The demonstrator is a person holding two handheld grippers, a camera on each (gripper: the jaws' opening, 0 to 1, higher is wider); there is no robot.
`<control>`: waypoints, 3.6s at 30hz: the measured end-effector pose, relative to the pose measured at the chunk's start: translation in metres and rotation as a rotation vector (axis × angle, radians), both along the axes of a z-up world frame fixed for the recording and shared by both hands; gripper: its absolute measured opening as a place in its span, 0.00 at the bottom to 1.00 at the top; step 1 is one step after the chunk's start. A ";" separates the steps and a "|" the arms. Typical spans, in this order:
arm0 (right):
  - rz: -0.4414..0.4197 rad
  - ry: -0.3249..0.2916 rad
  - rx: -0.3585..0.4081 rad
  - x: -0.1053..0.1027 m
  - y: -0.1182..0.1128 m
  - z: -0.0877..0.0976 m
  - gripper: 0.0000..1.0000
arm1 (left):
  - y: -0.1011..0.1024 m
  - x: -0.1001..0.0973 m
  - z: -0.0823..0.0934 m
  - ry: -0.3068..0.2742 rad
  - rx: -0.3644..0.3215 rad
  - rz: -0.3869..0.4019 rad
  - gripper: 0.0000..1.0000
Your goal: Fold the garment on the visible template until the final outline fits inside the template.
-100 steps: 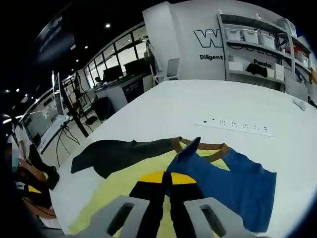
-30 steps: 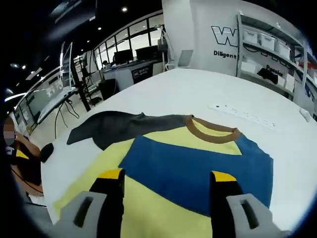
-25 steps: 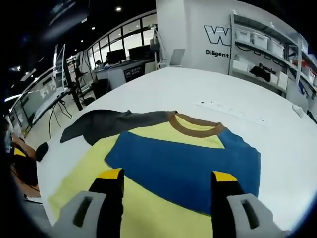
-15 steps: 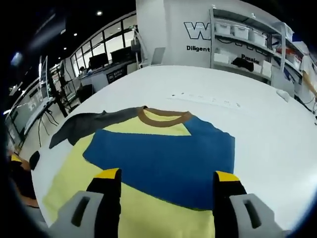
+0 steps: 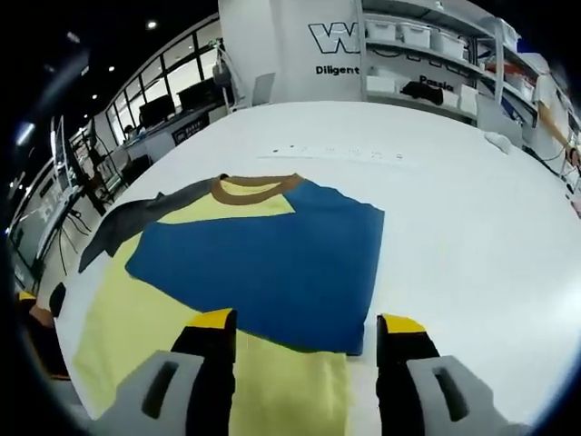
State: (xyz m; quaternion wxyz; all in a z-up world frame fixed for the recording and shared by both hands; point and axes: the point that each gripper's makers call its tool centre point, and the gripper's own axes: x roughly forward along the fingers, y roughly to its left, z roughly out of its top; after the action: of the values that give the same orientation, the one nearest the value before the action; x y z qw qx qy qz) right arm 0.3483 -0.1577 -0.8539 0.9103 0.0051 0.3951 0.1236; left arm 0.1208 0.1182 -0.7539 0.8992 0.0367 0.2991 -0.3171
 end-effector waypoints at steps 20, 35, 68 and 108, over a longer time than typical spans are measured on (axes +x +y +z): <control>-0.026 0.041 -0.015 -0.012 -0.023 -0.012 0.07 | 0.011 0.001 0.004 -0.010 -0.001 0.030 0.99; 0.046 0.018 -0.120 -0.007 -0.048 -0.012 0.00 | 0.022 0.001 0.001 -0.005 0.007 0.063 0.99; 0.000 -0.109 0.061 -0.011 -0.048 0.019 0.69 | 0.039 0.019 -0.008 0.021 0.020 0.174 0.98; 0.378 -0.206 0.074 -0.144 0.014 0.105 0.99 | 0.101 0.074 -0.037 0.065 0.082 0.394 0.95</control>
State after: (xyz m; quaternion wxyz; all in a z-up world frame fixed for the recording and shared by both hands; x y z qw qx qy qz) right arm 0.2048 -0.1434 -0.7491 0.9056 -0.0483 0.2894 0.3063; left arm 0.1950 0.2190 -0.7908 0.9315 0.0039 0.3420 -0.1234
